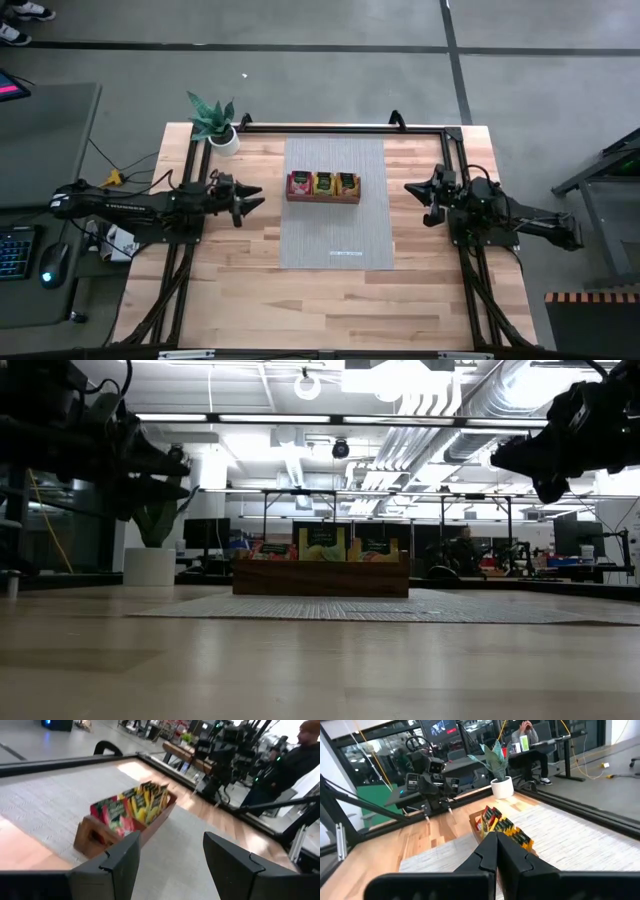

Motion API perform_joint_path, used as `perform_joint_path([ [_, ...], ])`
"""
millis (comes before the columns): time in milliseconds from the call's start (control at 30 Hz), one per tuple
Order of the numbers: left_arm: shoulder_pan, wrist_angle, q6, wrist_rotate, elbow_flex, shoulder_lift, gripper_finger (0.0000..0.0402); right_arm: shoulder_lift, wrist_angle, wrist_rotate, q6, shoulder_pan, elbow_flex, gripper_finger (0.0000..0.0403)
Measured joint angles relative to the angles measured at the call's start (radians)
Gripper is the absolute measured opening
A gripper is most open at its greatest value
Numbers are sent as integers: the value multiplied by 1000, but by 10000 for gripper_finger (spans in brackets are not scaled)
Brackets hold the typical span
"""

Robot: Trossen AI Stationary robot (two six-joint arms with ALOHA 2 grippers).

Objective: Pick & Place Tea
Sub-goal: Return to Home Position

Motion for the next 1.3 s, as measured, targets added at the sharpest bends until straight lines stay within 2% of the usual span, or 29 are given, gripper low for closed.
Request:
perform_joint_path([
  [167, 0, -63, 0, 3, 0, 0, 214, 0, 0, 0, -52, 0, 0, 7],
  [500, 0, -152, -2, 3, 0, 0, 214, 0, 1, 0, -42, 0, 0, 2],
  [867, 0, -166, -2, 2, 0, 0, 214, 0, 1, -1, -45, 0, 0, 13],
  [1300, 0, -166, -2, 2, 0, 0, 214, 0, 1, -1, -36, 0, 0, 8],
])
